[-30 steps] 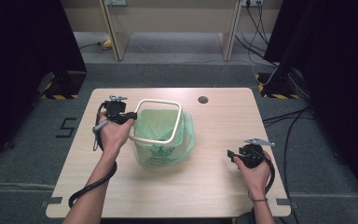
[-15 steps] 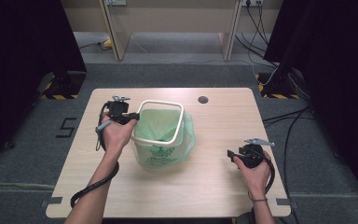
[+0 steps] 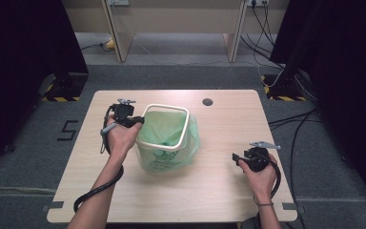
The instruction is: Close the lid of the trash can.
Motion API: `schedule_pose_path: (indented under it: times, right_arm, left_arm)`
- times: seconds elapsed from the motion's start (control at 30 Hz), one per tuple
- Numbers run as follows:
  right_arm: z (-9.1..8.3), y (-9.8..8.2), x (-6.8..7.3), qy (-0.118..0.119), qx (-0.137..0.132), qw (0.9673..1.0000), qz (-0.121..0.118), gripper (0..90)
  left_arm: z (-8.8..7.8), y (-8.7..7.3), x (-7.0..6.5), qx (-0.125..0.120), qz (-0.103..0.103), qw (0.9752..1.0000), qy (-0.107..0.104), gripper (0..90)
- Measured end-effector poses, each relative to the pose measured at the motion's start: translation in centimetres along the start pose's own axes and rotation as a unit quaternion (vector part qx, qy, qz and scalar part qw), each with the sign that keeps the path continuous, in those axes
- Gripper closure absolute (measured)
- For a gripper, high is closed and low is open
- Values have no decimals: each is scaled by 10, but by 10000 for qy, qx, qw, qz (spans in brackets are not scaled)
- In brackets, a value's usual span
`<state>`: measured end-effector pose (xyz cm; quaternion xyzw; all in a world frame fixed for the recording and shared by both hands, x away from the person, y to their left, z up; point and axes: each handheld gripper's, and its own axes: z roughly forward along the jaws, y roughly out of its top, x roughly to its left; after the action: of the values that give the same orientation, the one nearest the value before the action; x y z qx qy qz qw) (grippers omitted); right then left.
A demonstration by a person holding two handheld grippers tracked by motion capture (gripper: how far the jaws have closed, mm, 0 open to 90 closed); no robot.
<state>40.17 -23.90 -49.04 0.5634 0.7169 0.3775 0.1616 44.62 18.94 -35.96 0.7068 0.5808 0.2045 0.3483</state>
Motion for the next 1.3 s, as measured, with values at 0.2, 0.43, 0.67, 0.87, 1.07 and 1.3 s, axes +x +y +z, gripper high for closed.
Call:
schedule_pose_path:
  times: [0.2,0.43,0.67,0.87,1.07,1.3]
  right_arm:
    - [0,0,0,0,3,10000,-6,418]
    - [0,0,0,3,-1,10000,-5,418]
    - [-1,1,2,13,-47,10000,-1,418]
    - [-1,12,10,29,-170,9998,-58,416]
    - [-1,32,35,220,-220,9990,-335,417]
    - [0,60,66,475,-295,9964,-630,416]
  left_arm:
    - [5,-1,-1,84,12,10000,34,809]
    - [8,-2,0,99,-21,9999,17,796]
    - [1,-3,3,-74,64,9998,-152,677]
    - [-14,-7,18,-341,123,9987,-371,577]
    - [-33,-20,39,-479,77,9981,-367,582]
    - [-40,-38,65,-185,355,9988,-282,587]
